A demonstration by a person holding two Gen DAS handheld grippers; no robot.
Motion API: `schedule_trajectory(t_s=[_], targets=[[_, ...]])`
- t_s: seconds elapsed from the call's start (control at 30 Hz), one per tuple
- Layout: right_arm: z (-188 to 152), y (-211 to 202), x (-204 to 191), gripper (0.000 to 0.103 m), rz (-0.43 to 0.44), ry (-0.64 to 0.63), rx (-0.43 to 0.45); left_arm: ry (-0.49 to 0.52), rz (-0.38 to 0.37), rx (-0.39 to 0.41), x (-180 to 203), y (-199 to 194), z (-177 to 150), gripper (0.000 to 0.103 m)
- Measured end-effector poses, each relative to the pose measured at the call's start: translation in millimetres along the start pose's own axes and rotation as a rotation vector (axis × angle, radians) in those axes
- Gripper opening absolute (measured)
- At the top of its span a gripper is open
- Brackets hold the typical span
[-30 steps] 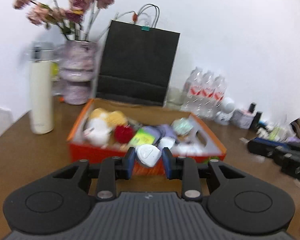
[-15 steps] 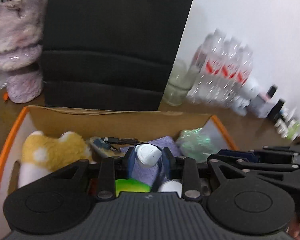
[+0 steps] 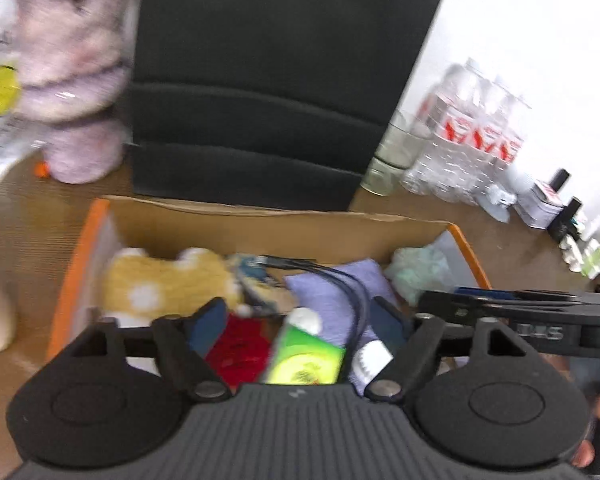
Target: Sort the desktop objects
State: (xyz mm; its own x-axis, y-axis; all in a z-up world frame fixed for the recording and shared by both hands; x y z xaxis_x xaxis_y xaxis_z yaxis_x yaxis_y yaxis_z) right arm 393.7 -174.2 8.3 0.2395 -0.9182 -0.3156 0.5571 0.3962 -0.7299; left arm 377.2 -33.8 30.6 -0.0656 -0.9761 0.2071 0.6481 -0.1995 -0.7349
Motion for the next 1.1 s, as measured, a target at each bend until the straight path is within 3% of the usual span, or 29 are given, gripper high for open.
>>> schedule_trajectory(t_s=[0.07,0.1,0.2,0.37,0.43,0.53,0.63,0.73,0.9,1.1], targets=[[1.7,-15.4,-8.3,0.063,-0.004,-0.006,-0.001,0.005,0.075,0.018,-6.1,-16.6,-2.0,0.101],[2.4,-22.9,-11.6,0.067,-0.014,-0.013,-0.005,0.011,0.108,0.029,-8.8,-24.5,-3.5,0.102],[0.3,-35.0,-23.2,0.075,-0.024,-0.047,-0.024,0.012,0.182,0.064,-20.1,-51.6,-8.1,0.103],[-18.9,-58.4,-31.0,0.075,-0.052,-0.057,-0.001,-0.029,0.248,0.113,-37.3,-85.6,-25.9,0.103],[-25.3,-76.5,-39.8,0.075,-0.050,-0.092,0.073,-0.026,0.244,0.240,-39.6,-104.8,-30.5,0.103],[-42.5,-113.2,-56.0,0.077,-0.005,-0.189,0.322,0.011,0.197,0.488,-33.6,-132.5,-55.1,0.103],[-69.8,-132.5,-52.9,0.084,-0.011,-0.186,0.473,0.034,0.202,0.565,-25.4,-144.3,-80.2,0.103],[-89.1,-131.6,-45.0,0.084,-0.053,-0.163,0.487,0.048,0.202,0.562,-16.3,-149.3,-96.8,0.103],[-111.6,-127.5,-45.9,0.084,-0.079,-0.146,0.423,0.087,0.223,0.548,-5.3,-158.2,-113.0,0.103],[-148.8,-146.7,-61.4,0.086,-0.075,-0.165,0.423,0.153,0.296,0.409,1.7,-165.3,-150.2,0.103]])
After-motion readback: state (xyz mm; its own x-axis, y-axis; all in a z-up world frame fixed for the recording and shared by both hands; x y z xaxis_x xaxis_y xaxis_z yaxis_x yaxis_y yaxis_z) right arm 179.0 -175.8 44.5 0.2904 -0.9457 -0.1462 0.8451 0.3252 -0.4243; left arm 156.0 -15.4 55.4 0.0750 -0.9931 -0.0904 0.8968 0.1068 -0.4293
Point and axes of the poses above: each gripper's, at about its wrist camera, not at the fingertips, and y roughly the way its jaws point, x to its right, z to its top, the point moved 10 cm from there along y, roughly the way its jaws point
